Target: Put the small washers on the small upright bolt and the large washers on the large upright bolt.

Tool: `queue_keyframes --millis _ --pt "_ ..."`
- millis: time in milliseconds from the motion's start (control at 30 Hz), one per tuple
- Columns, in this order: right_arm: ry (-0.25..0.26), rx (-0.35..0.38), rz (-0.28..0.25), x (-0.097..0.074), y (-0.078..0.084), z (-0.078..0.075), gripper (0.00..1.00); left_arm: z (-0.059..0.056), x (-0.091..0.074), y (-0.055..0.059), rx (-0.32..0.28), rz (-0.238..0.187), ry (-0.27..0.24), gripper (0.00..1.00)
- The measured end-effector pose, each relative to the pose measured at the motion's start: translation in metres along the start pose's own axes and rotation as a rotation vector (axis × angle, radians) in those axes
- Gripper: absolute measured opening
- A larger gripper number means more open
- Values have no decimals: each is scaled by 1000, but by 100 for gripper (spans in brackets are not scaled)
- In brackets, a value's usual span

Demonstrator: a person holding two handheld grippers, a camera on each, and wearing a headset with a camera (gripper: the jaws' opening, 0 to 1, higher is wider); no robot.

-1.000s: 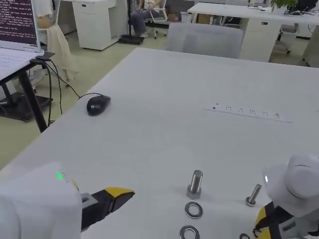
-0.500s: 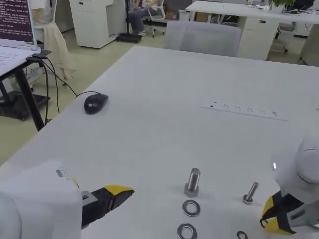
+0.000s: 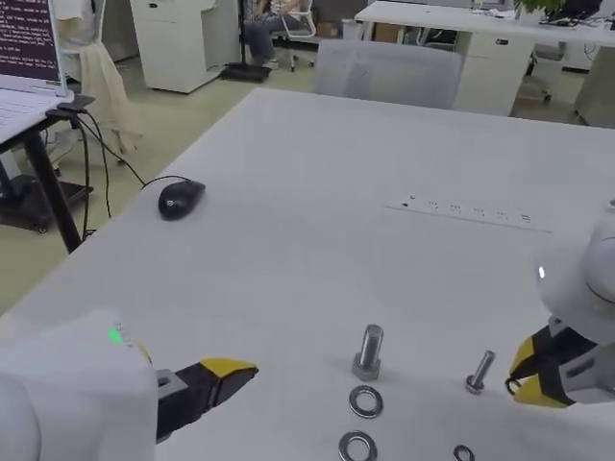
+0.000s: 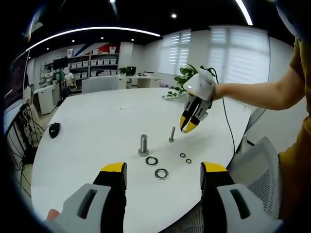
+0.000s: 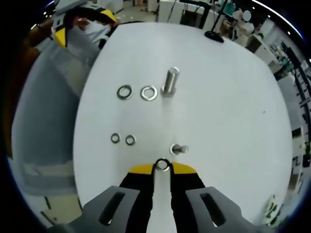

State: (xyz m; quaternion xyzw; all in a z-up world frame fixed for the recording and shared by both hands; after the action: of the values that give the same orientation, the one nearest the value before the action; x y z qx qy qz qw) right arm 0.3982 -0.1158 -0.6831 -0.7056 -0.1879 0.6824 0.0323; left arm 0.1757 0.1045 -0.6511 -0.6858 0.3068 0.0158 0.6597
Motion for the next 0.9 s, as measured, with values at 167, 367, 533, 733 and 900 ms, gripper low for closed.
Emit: queue_keyframes --millis 167,367,533,733,900 --pt "13 -12 0 -5 -5 -6 12 0 0 0 -1 -2 0 61" --pt "31 -21 -7 -10 -11 -11 12 -1 0 0 -3 -2 3 61" --pt "36 -28 -6 -9 -15 -15 12 0 0 0 -8 -3 -3 61" --pt "28 -32 -5 -5 -20 -18 12 0 0 1 -12 -2 -5 61" --pt "19 -33 0 -1 -20 -20 12 1 -1 1 -17 -4 -7 61"
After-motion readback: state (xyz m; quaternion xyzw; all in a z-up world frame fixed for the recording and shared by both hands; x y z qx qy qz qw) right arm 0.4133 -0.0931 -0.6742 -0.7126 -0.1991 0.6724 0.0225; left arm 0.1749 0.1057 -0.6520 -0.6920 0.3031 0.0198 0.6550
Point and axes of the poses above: the centre of the closed fingertips' face, and the gripper's own axes: x roughly forward along the fingers, z roughly to its left, y roughly out of its underside, the point moved 9 cm from there along -x, roughly backward along the fingers, and after that the axes turned 2 degrees about -y, right-handed, at the moved point
